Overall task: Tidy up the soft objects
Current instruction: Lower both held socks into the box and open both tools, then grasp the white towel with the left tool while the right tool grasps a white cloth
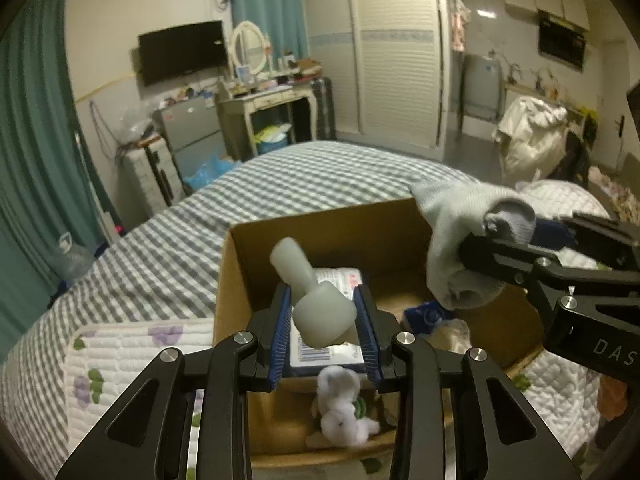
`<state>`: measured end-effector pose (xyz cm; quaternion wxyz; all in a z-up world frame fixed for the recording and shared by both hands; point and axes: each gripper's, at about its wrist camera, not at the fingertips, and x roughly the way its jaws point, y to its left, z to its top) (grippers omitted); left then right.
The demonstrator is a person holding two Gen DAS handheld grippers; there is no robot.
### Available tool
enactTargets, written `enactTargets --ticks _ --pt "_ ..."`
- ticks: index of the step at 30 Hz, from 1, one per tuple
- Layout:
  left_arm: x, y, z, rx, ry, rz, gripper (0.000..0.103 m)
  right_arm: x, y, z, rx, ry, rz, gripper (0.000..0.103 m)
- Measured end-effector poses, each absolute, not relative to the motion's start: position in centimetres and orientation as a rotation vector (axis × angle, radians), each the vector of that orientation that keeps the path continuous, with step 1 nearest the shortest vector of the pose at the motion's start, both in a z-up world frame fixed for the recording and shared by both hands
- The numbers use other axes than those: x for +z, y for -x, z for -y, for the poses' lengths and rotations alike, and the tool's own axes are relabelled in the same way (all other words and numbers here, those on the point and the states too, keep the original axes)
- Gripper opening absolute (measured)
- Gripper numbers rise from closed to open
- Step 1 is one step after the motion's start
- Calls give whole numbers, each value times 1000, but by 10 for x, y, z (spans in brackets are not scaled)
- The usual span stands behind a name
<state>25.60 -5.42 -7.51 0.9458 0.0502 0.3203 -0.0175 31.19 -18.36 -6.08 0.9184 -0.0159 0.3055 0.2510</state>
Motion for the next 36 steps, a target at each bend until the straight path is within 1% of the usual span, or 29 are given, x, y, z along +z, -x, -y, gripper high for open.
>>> enactTargets --ticks 2,3,4,5,6,7,12,16,17,19,23,24,26,31,36 --pt "-74 -258 55 -1 -87 -666 51 -64 -310 186 506 26 -638 49" --pt "-73 -256 55 7 -83 -663 55 -63 -310 187 506 24 -640 54" --pt "-69 -250 55 8 -81 -647 62 -61 -308 190 496 21 -633 58" --pt "-64 -249 57 11 -83 -639 68 -57 -305 192 487 19 -623 66" --pt "-60 -245 57 13 -88 -631 71 -52 -301 194 482 13 -610 68" --pt "-53 -240 57 17 -96 -619 75 -48 -298 197 480 8 -601 69" --pt "-11 -207 54 35 -110 -553 75 -7 -267 207 459 11 -547 69" --pt "33 -167 45 44 -92 -484 76 34 -228 210 446 46 -501 69" --pt "41 -160 44 45 -91 -471 82 45 -216 211 441 57 -487 69" --pt "59 -138 41 51 -88 -434 88 66 -194 208 436 72 -467 72" --pt "87 -100 34 45 -89 -380 89 99 -149 202 431 111 -432 73" --pt "92 -90 33 44 -94 -372 89 106 -137 199 431 119 -423 77" --pt "94 -76 29 44 -98 -359 89 111 -116 196 437 125 -412 82" --pt "78 -49 20 40 -99 -376 89 108 -80 182 463 137 -415 83" --pt "40 -41 10 52 -134 -415 89 70 -62 164 483 154 -449 83"
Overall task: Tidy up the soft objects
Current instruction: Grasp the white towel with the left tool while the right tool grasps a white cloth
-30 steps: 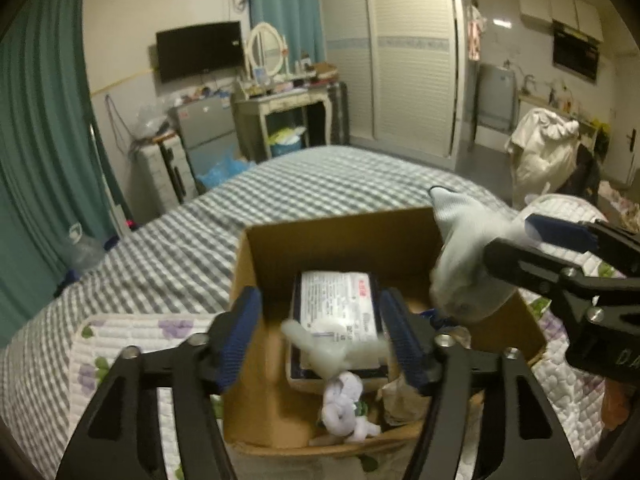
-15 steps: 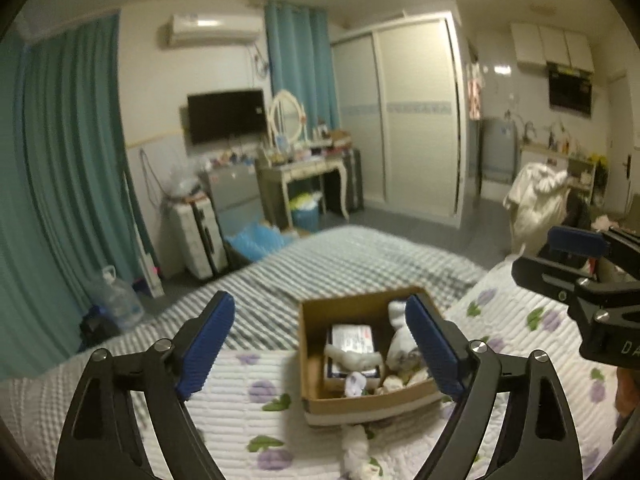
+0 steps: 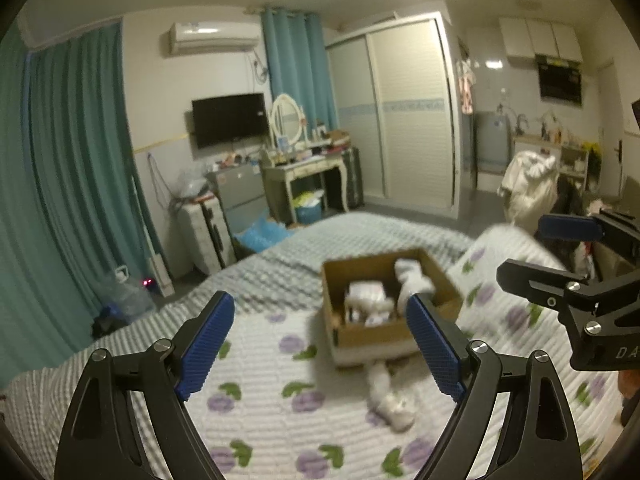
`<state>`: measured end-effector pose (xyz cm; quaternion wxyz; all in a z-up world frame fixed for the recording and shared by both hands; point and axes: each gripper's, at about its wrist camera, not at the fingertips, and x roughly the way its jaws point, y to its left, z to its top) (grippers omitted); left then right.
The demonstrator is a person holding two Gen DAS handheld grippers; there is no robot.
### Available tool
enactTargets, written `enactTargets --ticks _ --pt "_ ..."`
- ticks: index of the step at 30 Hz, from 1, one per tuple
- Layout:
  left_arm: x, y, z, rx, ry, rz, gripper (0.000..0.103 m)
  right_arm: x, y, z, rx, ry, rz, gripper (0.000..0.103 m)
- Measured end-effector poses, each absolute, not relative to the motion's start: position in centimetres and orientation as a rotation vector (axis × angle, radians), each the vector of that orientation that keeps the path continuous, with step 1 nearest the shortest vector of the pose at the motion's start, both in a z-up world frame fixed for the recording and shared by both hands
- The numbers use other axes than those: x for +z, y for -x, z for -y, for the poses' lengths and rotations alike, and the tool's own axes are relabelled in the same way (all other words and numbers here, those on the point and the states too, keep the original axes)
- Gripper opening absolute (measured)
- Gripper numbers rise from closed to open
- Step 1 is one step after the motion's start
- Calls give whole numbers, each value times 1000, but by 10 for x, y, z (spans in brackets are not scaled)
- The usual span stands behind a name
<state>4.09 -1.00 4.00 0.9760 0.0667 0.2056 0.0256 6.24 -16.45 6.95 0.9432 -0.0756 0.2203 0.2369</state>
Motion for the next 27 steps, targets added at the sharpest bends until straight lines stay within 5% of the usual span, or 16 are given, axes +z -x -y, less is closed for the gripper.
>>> enactTargets --ticks 16,22,27 --pt "-120 -83 -34 89 -35 -656 89 -129 -135 116 520 141 -790 76" --pt "-146 -88 -38 127 -16 -710 89 -174 -141 105 581 116 -889 62" --pt "-150 -81 -34 125 -30 -719 89 -183 -134 99 618 145 -918 22"
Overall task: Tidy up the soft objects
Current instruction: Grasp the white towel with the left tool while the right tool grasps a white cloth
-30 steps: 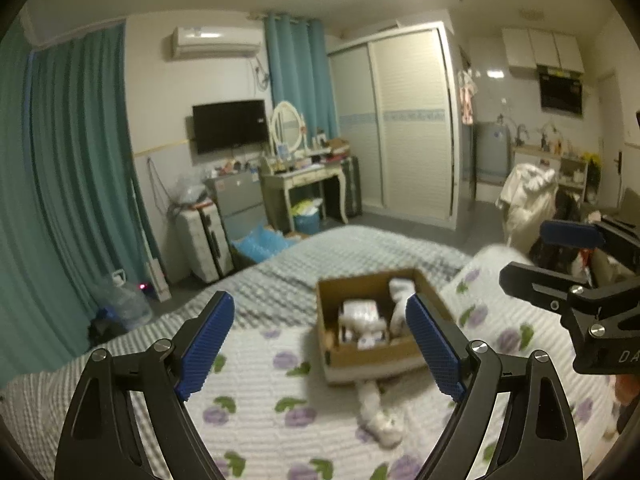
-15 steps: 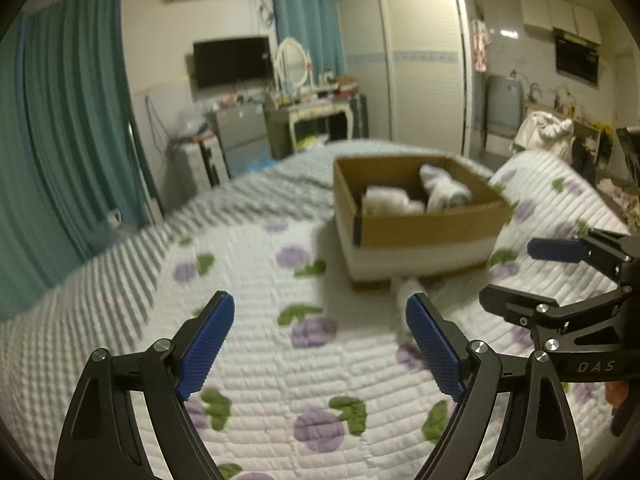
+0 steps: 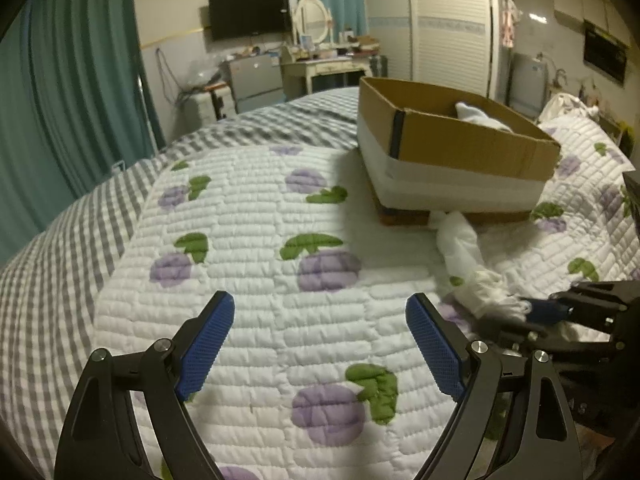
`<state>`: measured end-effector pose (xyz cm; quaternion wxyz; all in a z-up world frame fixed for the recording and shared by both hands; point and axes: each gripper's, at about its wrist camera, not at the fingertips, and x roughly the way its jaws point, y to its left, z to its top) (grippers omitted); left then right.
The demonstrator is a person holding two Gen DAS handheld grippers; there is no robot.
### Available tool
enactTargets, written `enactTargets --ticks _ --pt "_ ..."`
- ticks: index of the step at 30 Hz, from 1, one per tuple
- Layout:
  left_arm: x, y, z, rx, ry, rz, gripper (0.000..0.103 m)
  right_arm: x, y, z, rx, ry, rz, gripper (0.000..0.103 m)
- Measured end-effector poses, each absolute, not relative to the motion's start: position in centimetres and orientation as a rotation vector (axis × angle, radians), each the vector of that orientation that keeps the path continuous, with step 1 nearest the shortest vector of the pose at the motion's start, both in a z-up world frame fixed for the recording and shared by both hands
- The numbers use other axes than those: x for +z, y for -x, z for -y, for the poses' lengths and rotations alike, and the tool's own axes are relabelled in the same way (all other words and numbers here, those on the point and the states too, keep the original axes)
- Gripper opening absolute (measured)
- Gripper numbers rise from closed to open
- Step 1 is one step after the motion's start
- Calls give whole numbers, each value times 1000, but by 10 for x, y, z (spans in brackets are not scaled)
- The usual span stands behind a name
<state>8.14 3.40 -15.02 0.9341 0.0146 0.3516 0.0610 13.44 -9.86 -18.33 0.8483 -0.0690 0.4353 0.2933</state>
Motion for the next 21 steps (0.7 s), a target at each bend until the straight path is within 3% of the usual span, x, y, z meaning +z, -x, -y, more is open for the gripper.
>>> enactTargets --ticks 12,21 --pt "-133 -67 -7 88 -21 -729 88 -139 -112 130 633 115 -836 19" --pt "-141 -105 28 33 37 -764 87 -122 -156 164 509 100 -838 19"
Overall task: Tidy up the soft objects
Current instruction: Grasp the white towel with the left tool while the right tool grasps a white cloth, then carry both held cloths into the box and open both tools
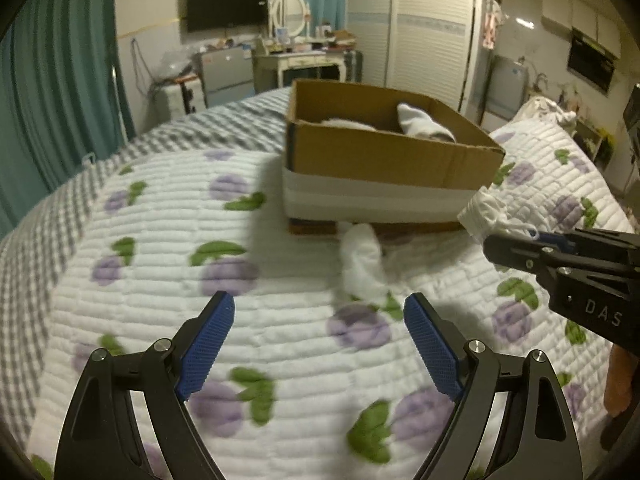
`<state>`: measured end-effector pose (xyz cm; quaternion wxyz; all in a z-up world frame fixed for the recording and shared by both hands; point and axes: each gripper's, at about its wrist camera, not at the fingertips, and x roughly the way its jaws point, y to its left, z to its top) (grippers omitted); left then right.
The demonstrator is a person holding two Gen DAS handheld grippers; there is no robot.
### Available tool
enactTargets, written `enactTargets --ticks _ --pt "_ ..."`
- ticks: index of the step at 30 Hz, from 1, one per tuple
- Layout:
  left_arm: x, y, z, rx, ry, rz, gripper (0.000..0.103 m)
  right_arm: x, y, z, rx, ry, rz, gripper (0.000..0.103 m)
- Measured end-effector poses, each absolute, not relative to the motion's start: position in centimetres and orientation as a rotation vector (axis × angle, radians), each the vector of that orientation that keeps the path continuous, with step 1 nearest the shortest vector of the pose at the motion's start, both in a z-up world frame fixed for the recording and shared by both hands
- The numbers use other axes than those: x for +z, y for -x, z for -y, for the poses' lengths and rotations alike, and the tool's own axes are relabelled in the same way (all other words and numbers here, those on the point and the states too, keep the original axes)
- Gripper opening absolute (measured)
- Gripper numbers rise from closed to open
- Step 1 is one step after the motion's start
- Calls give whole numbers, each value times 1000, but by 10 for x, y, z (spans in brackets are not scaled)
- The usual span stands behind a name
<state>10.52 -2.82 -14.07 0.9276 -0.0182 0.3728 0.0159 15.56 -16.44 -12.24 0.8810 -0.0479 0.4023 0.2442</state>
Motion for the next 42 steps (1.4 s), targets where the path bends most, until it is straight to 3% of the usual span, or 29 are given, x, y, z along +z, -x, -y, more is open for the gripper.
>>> enactTargets --ticks 7,10,12,14,17,28,42 --pt "-165 -150 49 -11 25 -805 87 -142 -183 180 471 76 -856 19" --pt "-174 -166 54 -13 9 -826 73 -151 -191 182 462 76 -875 19" --pt "-180 -173 53 -15 23 -843 70 -152 -194 185 465 63 -881 19" --pt "-186 -176 51 -35 46 -865 43 -151 -196 189 468 49 -881 19" --pt "-188 -172 51 -44 37 -878 31 -150 -197 192 469 37 -878 19" --pt "-142 -117 55 -67 26 -838 28 -125 -163 195 493 39 -809 19" --pt "-23 -99 72 -92 11 -628 28 -12 -126 213 498 73 -633 19"
